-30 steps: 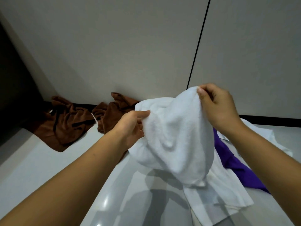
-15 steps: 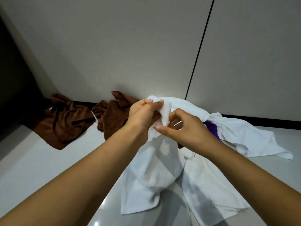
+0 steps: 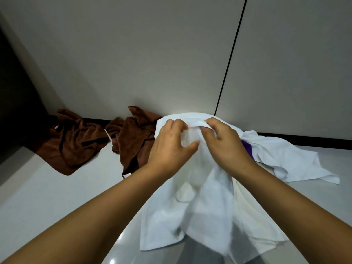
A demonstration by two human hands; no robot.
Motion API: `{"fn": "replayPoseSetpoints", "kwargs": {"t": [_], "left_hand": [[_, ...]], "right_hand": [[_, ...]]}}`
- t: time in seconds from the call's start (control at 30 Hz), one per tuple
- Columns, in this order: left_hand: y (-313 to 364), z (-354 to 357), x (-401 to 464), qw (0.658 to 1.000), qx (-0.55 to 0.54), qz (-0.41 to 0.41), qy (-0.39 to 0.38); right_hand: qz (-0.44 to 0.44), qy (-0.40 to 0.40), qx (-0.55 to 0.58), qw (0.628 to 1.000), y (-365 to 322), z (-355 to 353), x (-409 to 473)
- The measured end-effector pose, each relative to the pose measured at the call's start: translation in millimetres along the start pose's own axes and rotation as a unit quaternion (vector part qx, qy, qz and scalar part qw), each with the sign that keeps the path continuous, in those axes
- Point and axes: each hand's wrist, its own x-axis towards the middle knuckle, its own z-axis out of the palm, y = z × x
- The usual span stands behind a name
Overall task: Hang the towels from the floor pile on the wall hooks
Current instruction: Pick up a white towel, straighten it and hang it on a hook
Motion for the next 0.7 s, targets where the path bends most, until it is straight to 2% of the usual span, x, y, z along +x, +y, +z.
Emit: {"fn": "replayPoseSetpoints", "kwargs": {"t": [0.13, 0.27, 0.3, 0.37, 0.47, 0.57, 0.7], "left_hand": [[2, 7, -2, 0.996, 0.035, 0.011, 0.077], [-3, 6, -4, 0.982, 0.103, 0.084, 0.132], [-4, 5, -5, 0.982, 0.096, 0.103, 0.122], [-1, 2, -8, 0.994, 0.016, 0.092, 0.062], [4, 5, -13, 0.996, -0.055, 0.066, 0.006], [8, 11, -15, 0.997, -0.063, 0.042, 0.012], [3, 9, -10, 0.999, 0.008, 0.037, 0.008]], "right_hand": [[-0.12, -0.005, -0.166, 0.979, 4, -2, -2], [-0.23, 0.073, -0.268, 0.933, 9, -10, -1], [-0.254, 0.099, -0.285, 0.919, 12, -10, 0], [-0.283, 0.137, -0.305, 0.899, 17, -10, 1], [-0.322, 0.149, -0.303, 0.885, 28, -8, 3], [-0.322, 0.155, -0.293, 0.887, 34, -6, 5], [-0.331, 0.173, -0.311, 0.874, 35, -9, 9]]}}
